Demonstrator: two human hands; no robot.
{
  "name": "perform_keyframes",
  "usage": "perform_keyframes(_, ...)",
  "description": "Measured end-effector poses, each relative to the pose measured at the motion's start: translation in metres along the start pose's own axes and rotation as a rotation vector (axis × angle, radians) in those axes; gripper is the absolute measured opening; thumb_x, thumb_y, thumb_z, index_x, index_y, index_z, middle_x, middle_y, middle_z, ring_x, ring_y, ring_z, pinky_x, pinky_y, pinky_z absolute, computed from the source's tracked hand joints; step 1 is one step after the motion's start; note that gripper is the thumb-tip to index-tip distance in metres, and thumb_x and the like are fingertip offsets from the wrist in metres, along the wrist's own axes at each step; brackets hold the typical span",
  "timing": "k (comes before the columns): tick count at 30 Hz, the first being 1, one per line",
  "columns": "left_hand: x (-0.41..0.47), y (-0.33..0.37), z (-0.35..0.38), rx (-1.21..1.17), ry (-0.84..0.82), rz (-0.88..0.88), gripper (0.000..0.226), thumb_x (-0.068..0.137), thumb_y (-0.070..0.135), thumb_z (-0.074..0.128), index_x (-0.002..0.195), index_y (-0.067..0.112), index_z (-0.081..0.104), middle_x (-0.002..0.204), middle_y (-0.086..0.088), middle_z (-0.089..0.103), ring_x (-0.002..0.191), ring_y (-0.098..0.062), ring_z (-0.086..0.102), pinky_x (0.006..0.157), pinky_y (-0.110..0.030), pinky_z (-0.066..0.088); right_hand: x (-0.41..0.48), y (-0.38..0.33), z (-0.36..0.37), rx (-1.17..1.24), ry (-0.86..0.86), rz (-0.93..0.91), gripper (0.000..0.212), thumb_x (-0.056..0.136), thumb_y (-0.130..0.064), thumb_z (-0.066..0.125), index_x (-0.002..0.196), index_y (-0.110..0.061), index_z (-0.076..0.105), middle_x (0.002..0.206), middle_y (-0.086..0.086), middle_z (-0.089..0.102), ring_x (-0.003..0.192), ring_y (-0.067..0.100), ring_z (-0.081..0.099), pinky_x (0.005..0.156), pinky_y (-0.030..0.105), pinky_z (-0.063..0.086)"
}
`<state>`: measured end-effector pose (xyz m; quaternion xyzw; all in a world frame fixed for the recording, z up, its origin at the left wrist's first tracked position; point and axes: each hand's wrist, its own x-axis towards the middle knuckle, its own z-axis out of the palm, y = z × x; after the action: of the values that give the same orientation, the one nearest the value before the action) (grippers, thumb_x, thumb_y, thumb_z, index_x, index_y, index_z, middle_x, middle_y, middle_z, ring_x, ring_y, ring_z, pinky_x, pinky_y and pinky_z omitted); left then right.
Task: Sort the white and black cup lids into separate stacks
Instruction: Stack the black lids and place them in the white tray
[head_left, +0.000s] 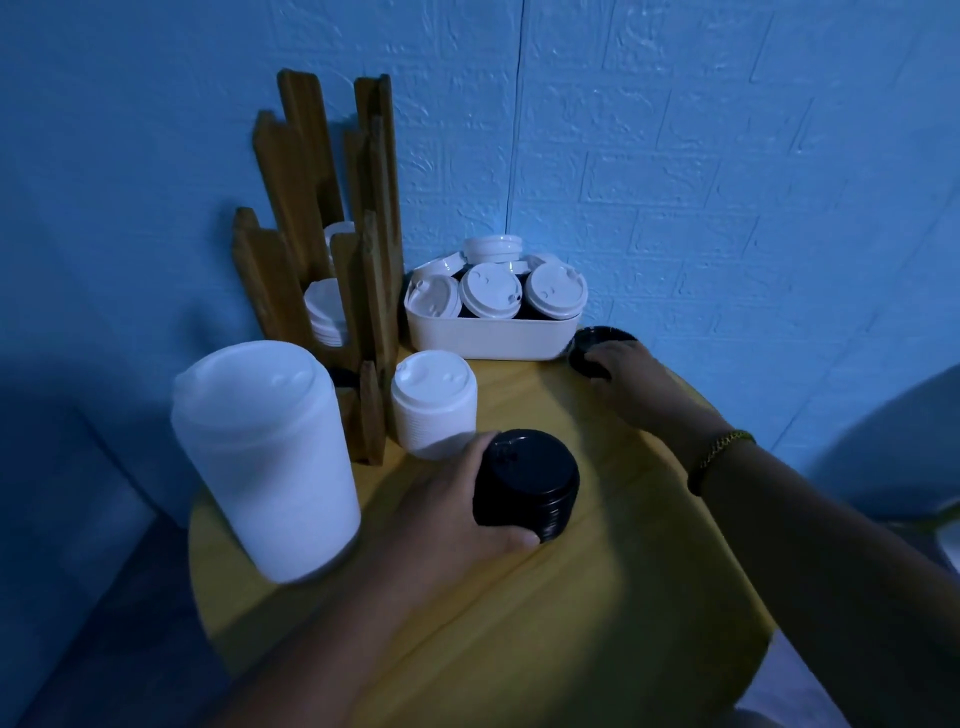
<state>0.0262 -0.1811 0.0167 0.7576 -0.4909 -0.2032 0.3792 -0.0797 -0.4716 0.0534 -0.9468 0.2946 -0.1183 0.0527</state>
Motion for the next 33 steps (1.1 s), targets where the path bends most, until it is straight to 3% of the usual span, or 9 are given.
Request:
perform_keyframes(5,-0.002,0.002,-0.001,-0.015,0.005,0.003,0.103,0.069,0.055,0.087,0.151,0.049,0.025,0.151,0.022,0.044,0.139,-0.008,0.042,0.113,-0.044,0.043,-0.069,-0.026,-0.015,0.745,0.418,0.215,0.023,0.089,-0.003,0.067,0.107,-0.015,0.059,0.097,-0.004,0.066,0.089,0.013,0.062,0.078,0.026,0.047)
perform_keyframes(9,-0.004,0.006,-0.002,0.001,0.002,-0.002,0.105,0.067,0.058,0.085,0.152,0.047,0.024,0.152,0.019,0.043,0.140,-0.010,0.041,0.113,-0.046,0.043,-0.108,-0.045,-0.023,1.532,0.205,0.573,0.027,0.099,-0.006,0.056,0.124,-0.011,0.049,0.099,0.012,0.063,0.083,0.024,0.060,0.068,0.031,0.053)
perform_keyframes(12,-0.007,0.008,-0.003,-0.006,-0.004,-0.003,0.105,0.067,0.058,0.085,0.152,0.047,0.025,0.151,0.020,0.044,0.139,-0.009,0.041,0.113,-0.044,0.042,-0.123,-0.043,-0.024,1.254,-0.064,0.758,0.034,0.099,-0.017,0.057,0.132,-0.017,0.048,0.113,0.016,0.063,0.088,0.027,0.065,0.069,0.037,0.057)
perform_keyframes(17,-0.008,0.010,-0.004,0.012,-0.001,-0.006,0.103,0.068,0.056,0.086,0.151,0.046,0.026,0.151,0.019,0.044,0.140,-0.010,0.042,0.113,-0.042,0.042,-0.127,-0.043,-0.032,0.391,-0.069,0.509,0.044,0.098,-0.018,0.056,0.140,-0.019,0.043,0.127,0.009,0.057,0.103,0.021,0.062,0.081,0.036,0.057)
perform_keyframes(19,-0.009,0.011,-0.005,0.030,0.007,-0.002,0.103,0.071,0.054,0.086,0.153,0.044,0.025,0.153,0.019,0.042,0.140,-0.009,0.040,0.113,-0.039,0.041,-0.125,-0.043,-0.035,0.315,-0.052,0.323,0.054,0.094,-0.009,0.057,0.145,-0.020,0.042,0.150,0.007,0.041,0.127,0.023,0.050,0.102,0.037,0.048)
perform_keyframes(22,-0.009,0.011,-0.005,0.034,0.011,-0.001,0.103,0.071,0.054,0.087,0.153,0.044,0.025,0.153,0.018,0.043,0.141,-0.010,0.040,0.113,-0.039,0.041,-0.126,-0.047,-0.038,0.338,-0.306,0.075,0.071,0.091,-0.006,0.059,0.153,-0.030,0.033,0.164,-0.005,0.018,0.148,0.017,0.023,0.119,0.036,0.027)
perform_keyframes(24,-0.009,0.011,-0.005,0.032,0.009,-0.005,0.103,0.070,0.054,0.087,0.152,0.045,0.025,0.152,0.018,0.043,0.141,-0.010,0.040,0.113,-0.040,0.041,-0.126,-0.049,-0.036,0.286,-0.384,0.037,0.071,0.092,-0.013,0.061,0.154,-0.031,0.031,0.163,-0.006,0.020,0.147,0.017,0.026,0.118,0.033,0.025)
perform_keyframes(29,-0.009,0.011,-0.005,0.031,0.011,-0.002,0.103,0.072,0.053,0.087,0.154,0.045,0.025,0.152,0.019,0.043,0.140,-0.010,0.040,0.112,-0.039,0.041,-0.126,-0.056,-0.028,0.073,-0.190,0.197,0.070,0.088,-0.057,0.063,0.146,-0.028,0.039,0.136,0.001,0.050,0.118,0.018,0.053,0.094,0.032,0.048)
perform_keyframes(33,-0.008,0.009,-0.004,0.018,0.006,-0.005,0.104,0.070,0.054,0.087,0.153,0.044,0.026,0.152,0.019,0.044,0.139,-0.010,0.042,0.111,-0.040,0.043,-0.127,-0.052,-0.027,-0.044,-0.184,0.174,0.090,0.082,-0.069,0.062,0.154,-0.030,0.026,0.151,0.003,0.035,0.138,0.024,0.036,0.106,0.041,0.042)
